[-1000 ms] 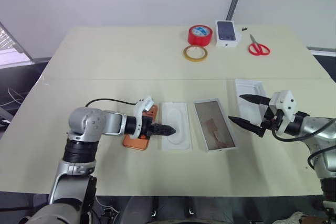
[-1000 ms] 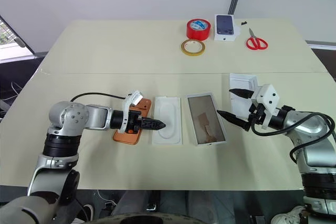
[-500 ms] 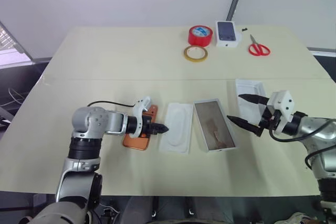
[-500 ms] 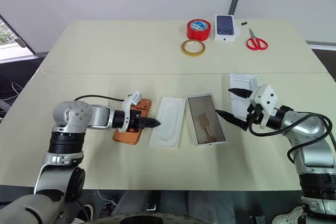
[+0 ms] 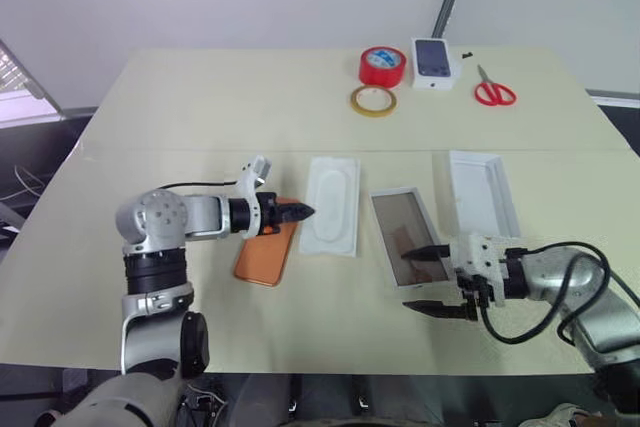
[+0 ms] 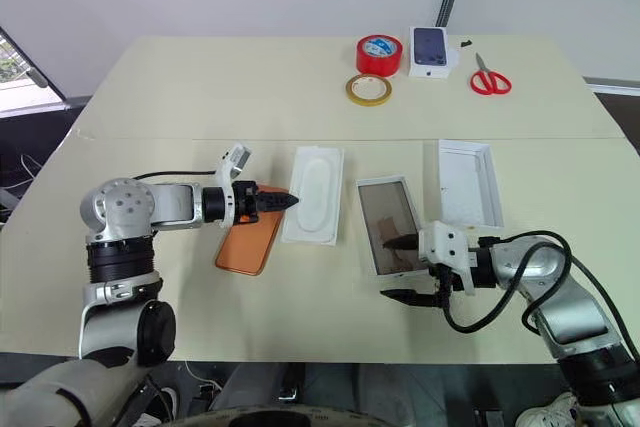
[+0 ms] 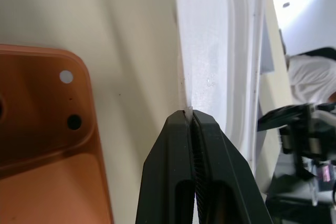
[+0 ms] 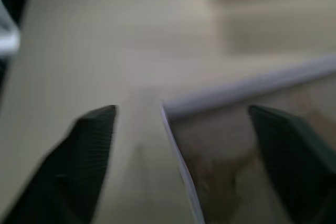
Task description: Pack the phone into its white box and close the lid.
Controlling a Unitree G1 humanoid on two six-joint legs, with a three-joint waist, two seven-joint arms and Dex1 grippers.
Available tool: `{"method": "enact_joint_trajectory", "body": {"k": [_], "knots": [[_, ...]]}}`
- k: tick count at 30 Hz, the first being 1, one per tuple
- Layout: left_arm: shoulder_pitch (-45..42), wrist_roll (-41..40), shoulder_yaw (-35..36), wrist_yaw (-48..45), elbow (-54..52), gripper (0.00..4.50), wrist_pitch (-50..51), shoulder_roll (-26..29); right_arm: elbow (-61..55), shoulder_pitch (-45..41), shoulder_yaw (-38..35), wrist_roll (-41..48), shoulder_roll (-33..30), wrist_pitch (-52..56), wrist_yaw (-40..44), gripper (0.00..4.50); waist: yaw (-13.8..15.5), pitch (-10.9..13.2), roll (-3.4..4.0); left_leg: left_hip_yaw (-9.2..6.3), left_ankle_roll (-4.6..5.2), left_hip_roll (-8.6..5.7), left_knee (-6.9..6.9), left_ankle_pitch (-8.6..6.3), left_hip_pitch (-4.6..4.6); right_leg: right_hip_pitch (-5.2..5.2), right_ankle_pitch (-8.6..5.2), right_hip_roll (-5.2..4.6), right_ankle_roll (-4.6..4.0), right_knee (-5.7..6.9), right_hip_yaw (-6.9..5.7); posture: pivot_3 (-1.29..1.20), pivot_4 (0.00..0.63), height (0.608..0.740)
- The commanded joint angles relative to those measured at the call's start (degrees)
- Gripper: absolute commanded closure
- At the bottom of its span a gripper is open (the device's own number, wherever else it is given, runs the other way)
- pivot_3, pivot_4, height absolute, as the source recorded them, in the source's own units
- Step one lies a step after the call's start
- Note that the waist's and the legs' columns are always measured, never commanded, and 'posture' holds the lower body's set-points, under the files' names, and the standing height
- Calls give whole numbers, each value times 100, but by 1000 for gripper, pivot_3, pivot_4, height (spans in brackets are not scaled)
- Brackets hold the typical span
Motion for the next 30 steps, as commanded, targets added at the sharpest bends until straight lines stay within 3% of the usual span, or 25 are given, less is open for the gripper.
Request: {"method": "enact_joint_trajectory", "body": {"k": [1,5,14,17,24,30], "knots": [[-32,-16,233,120,-292,4500,11,-123,501,-303,234,-402,-26,-335,83,2498,-9,1,-2,0,-1,0,1,0,1,1,0,0,0,0,1,0,150,740],[-16,-22,310,192,-418,4500,-131,-212,370,-543,186,-36,175,-66,155,4448,-9,5,-11,-3,-5,0,1,3,2,3,0,0,0,0,-1,0,150,740],[-298,94,481,610,-267,4500,-609,-741,811,-1403,696,-814,1460,-471,-929,4448,-17,11,-21,-2,-13,0,3,7,-2,-11,0,0,0,19,0,0,150,740],[-336,146,447,730,-206,4500,-721,-894,655,-1368,809,-605,1557,-127,-711,4448,7,11,-21,-2,-15,-2,4,8,-9,-22,0,0,0,30,0,0,150,740],[-221,195,13,696,-256,4500,-751,-945,-148,-910,322,-78,1235,384,-650,1217,4,12,-23,-3,-16,-5,6,9,-23,-34,0,-1,0,34,0,0,150,740],[-196,183,-218,611,-201,4500,-860,-987,-640,-225,-735,539,428,918,-550,1217,12,13,-24,-3,-15,-5,5,9,-25,-36,0,-1,0,33,1,0,150,740]]}}
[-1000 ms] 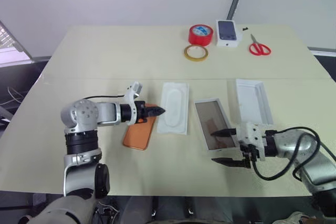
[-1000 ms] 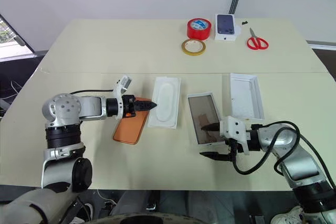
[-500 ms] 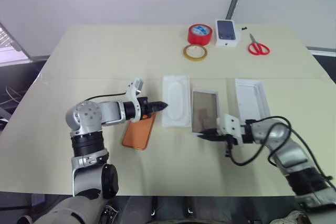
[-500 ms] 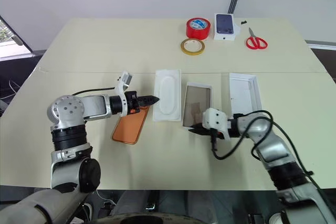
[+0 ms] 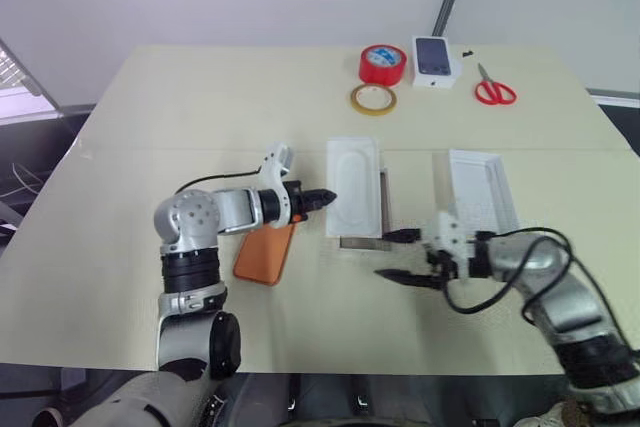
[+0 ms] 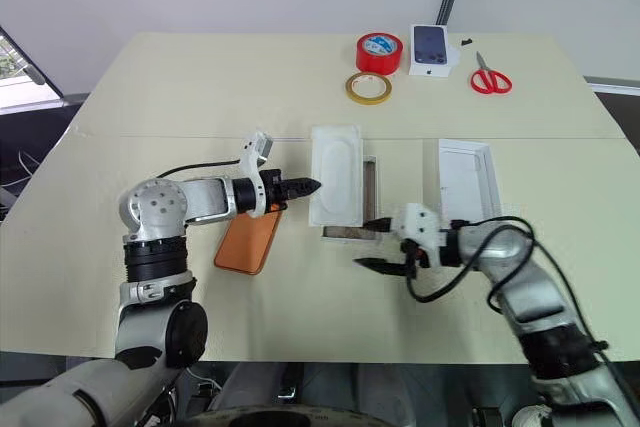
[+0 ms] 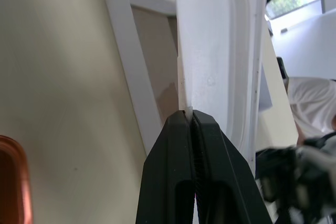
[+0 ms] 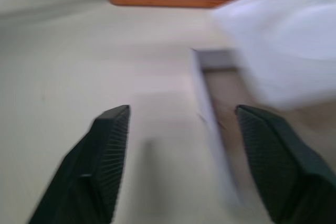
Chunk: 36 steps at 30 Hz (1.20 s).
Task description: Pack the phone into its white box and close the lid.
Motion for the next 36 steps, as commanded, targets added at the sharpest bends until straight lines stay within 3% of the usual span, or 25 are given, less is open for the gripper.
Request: {"method": "enact_joint_trajectory", "body": {"k": [1,8,11,15,23,26,29,31,34,36], "knots": [[-44,-29,-112,-79,-58,4500,-141,-56,-303,348,-711,345,-389,191,37,1217,3,1,-3,0,0,0,0,0,0,0,0,0,0,0,0,0,150,740],[-39,53,-296,-36,216,4500,-288,-263,151,428,-1077,75,-504,-328,-294,1217,-12,2,-4,1,1,2,0,0,-1,0,0,2,0,0,1,0,150,740],[-95,19,-278,6,218,3630,-242,-303,173,262,-1001,69,-370,-373,-476,1179,-12,2,-4,2,1,2,1,1,-1,-2,0,2,0,1,2,0,150,740],[-196,-34,-177,26,150,1801,-207,-258,265,144,-968,65,-234,-406,-607,1179,1,3,-6,2,0,1,1,1,-2,-2,0,2,0,1,1,0,150,740],[-221,-85,-415,-214,-287,1801,-257,118,615,-778,-808,125,438,-387,-1054,1179,-49,3,-5,3,-6,1,1,5,-3,-9,0,2,0,10,3,0,150,740],[-131,-244,-359,-421,-610,1764,-386,274,664,-1011,-605,202,735,-269,-1038,1992,-34,3,-5,2,-8,1,0,6,-6,-16,0,2,0,13,3,0,150,740],[122,-42,-627,-770,-943,1764,-1018,667,951,-1221,-201,-337,975,-556,-1291,3497,-50,2,-3,3,-8,1,0,6,-9,-19,0,2,0,13,3,0,150,740],[497,612,-1140,-1318,-1154,1764,-2269,1261,1276,-1423,244,-905,1085,-790,-1485,4490,-53,2,-3,3,-10,1,0,7,-9,-21,0,2,0,14,3,0,150,740],[985,1379,-1624,-2003,-1131,1764,-3716,2106,1535,-1585,766,-1364,1223,-981,-1491,4490,-144,2,-1,11,-18,1,-9,12,-9,-30,0,3,-3,16,9,0,150,740],[1207,1521,-1582,-2294,-995,1764,-4380,2313,1661,-1678,976,-1529,1260,-1026,-1442,4490,-139,3,-1,10,-19,2,-11,13,-14,-38,0,5,-4,17,9,0,150,740]]}}
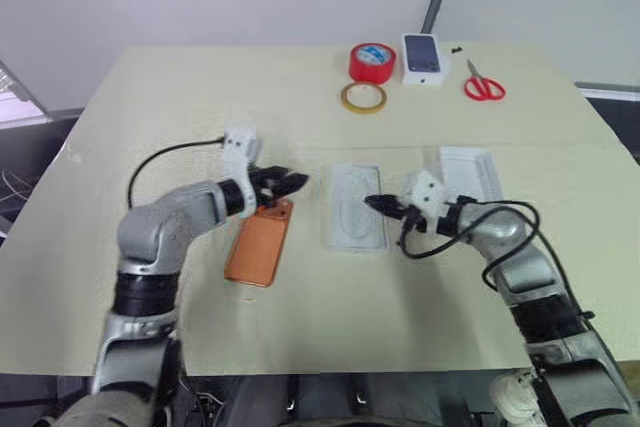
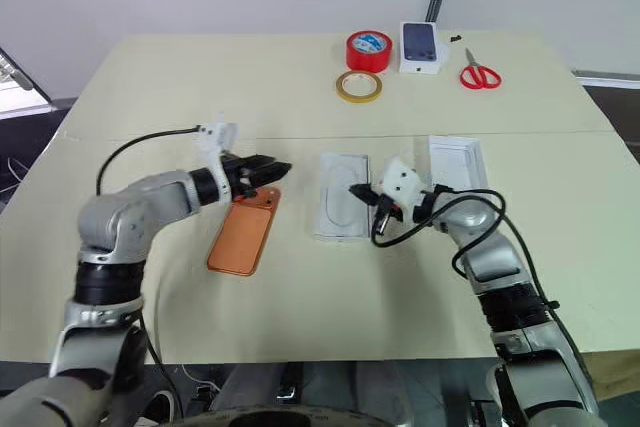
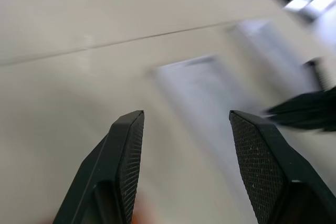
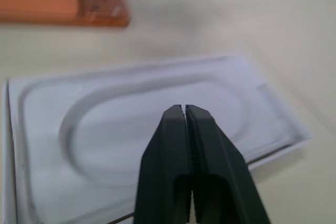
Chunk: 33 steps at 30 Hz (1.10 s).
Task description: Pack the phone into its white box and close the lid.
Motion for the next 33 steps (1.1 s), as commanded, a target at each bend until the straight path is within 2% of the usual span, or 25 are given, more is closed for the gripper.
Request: {"method": "enact_joint_trajectory", "body": {"k": [1,5,8,13,21,24,27,32,33], "knots": [[191,365,25,-524,101,1764,-1155,294,78,-231,364,-347,57,-208,116,4490,13,0,0,0,1,0,1,0,-2,-1,0,-1,0,-1,0,0,150,740],[487,806,37,-654,521,1764,-1779,676,189,-301,686,-635,-180,-278,465,4490,9,0,0,-2,7,0,5,-2,-6,-1,0,-5,0,-2,-1,0,150,740],[534,622,281,-643,586,1764,-1714,687,224,-354,762,-747,-422,-350,736,4490,20,0,-1,-3,13,0,5,-6,-6,-1,0,-6,0,-2,-2,0,150,740],[575,617,269,-703,490,1764,-1741,675,-39,-346,795,-585,-532,-279,1141,4490,8,-2,-4,-5,40,0,5,-22,-6,2,0,-7,0,-1,-3,0,150,740],[556,562,320,-811,622,1764,-1447,806,28,-498,790,-945,-607,-387,1048,4490,16,-2,-4,-5,38,0,6,-21,-6,0,1,-7,0,2,-3,0,150,740],[505,570,292,-821,652,1764,-1446,796,-197,-446,648,-538,-422,-148,1154,4490,14,-2,-4,-5,34,0,7,-18,-6,1,1,-7,0,1,-3,0,150,740],[470,498,316,-833,684,1764,-1371,751,-242,-457,682,-504,-335,-81,1150,4490,7,-2,-4,-5,30,1,6,-16,-6,-1,1,-7,0,3,-3,0,150,740],[442,357,465,-815,777,1764,-1109,828,-255,-660,329,-160,-56,99,900,4490,-15,-1,-4,-5,30,1,6,-16,-6,-5,1,-6,0,7,-3,0,150,740],[399,173,603,-796,826,1764,-764,856,-259,-731,242,-139,34,57,759,4490,-19,-1,-4,-5,30,1,5,-16,-7,-8,1,-6,1,9,-3,0,150,740]]}}
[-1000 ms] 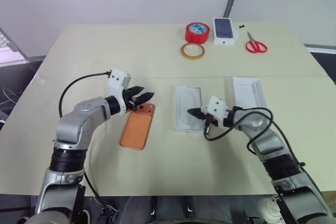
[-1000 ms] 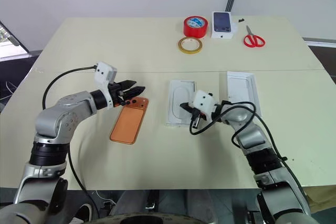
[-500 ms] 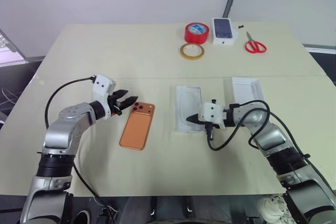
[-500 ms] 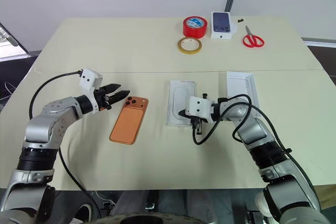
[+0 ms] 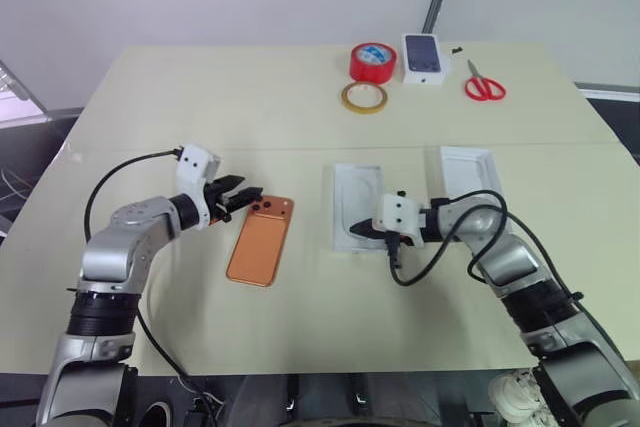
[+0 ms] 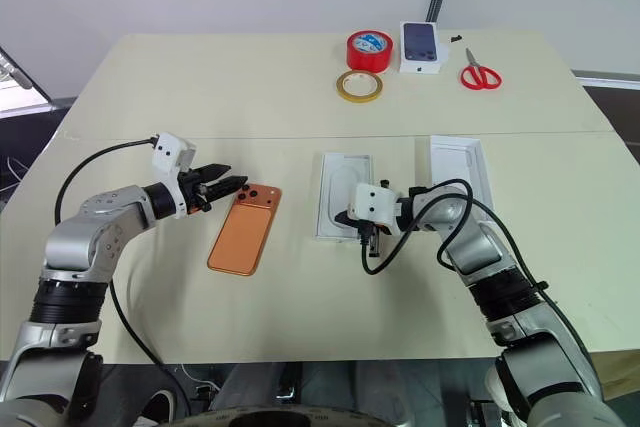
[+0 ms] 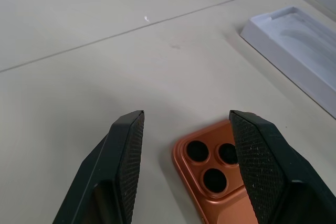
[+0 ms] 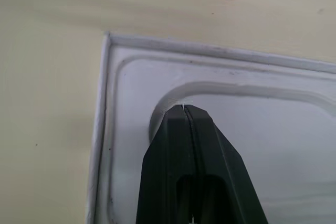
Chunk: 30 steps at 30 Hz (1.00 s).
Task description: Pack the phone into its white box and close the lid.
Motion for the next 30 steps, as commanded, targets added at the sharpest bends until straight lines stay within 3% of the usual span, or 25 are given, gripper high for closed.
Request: {"method": "enact_joint_trajectory", "body": {"k": [1,6,13,22,30], "knots": [[-175,-489,521,-39,51,1764,697,188,-251,-321,-397,276,250,11,-393,4490,-6,1,-1,0,0,0,0,0,0,-1,0,0,0,2,0,0,150,740],[-61,-1332,800,-483,83,1764,2336,732,-634,-478,-255,493,811,726,-685,4490,-10,1,-2,-2,0,1,0,0,0,-5,0,0,0,7,-1,0,150,740],[-53,-2073,678,-1046,276,1764,3991,1231,-608,-850,852,-224,1236,1593,-726,4490,10,3,-2,-2,-2,-1,3,2,-2,-9,0,0,0,15,-1,0,150,740],[219,-1949,113,-1241,346,1764,3984,1214,-113,-1156,1849,-785,1250,1875,-340,4490,-14,-1,-3,-1,-13,-2,3,8,-3,-12,0,-1,-1,16,0,0,150,740],[-180,-1829,-304,-1059,646,1764,4244,721,156,-1223,1803,-726,1603,1823,-413,4490,10,-66,4,-2,-10,-4,2,6,9,4,0,-3,-1,14,0,0,150,740]]}}
